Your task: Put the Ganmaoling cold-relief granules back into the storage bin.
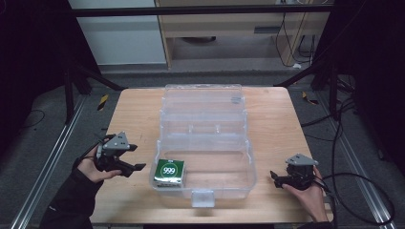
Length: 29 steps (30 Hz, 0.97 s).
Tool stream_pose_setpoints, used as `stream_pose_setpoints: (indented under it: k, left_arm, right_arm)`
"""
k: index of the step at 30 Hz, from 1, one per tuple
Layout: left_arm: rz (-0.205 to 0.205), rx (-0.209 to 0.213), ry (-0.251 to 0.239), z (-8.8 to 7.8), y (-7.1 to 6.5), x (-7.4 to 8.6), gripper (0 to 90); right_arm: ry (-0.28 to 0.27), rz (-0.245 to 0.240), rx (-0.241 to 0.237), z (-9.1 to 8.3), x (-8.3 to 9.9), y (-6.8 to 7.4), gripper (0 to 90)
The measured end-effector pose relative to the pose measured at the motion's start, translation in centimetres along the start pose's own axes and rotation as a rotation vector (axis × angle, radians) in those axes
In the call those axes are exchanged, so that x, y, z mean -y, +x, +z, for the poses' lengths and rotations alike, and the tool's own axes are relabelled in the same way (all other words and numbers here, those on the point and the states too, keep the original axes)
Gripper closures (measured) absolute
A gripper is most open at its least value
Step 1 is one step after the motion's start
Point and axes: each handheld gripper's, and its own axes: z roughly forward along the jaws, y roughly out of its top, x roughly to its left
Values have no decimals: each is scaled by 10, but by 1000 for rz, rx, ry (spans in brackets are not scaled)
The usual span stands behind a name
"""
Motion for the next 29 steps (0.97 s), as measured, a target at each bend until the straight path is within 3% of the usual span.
stream_pose_setpoints:
  k: [13,17,19,23,29]
  left_arm:
    - [-237,-120,-70,21,13,48,217]
    - [-302,-173,-94,29,13,58,210]
    - [-339,-219,-97,33,15,63,205]
    - [-435,-266,-135,40,18,72,194]
    - [-498,-316,-143,46,18,82,193]
  right_arm:
    - [-9,16,11,-2,0,-2,42]
    - [-9,22,20,-2,1,-4,37]
    - [-10,31,22,-2,1,-4,36]
    - [-22,44,30,-4,1,-6,33]
    - [-23,79,37,-3,2,-9,30]
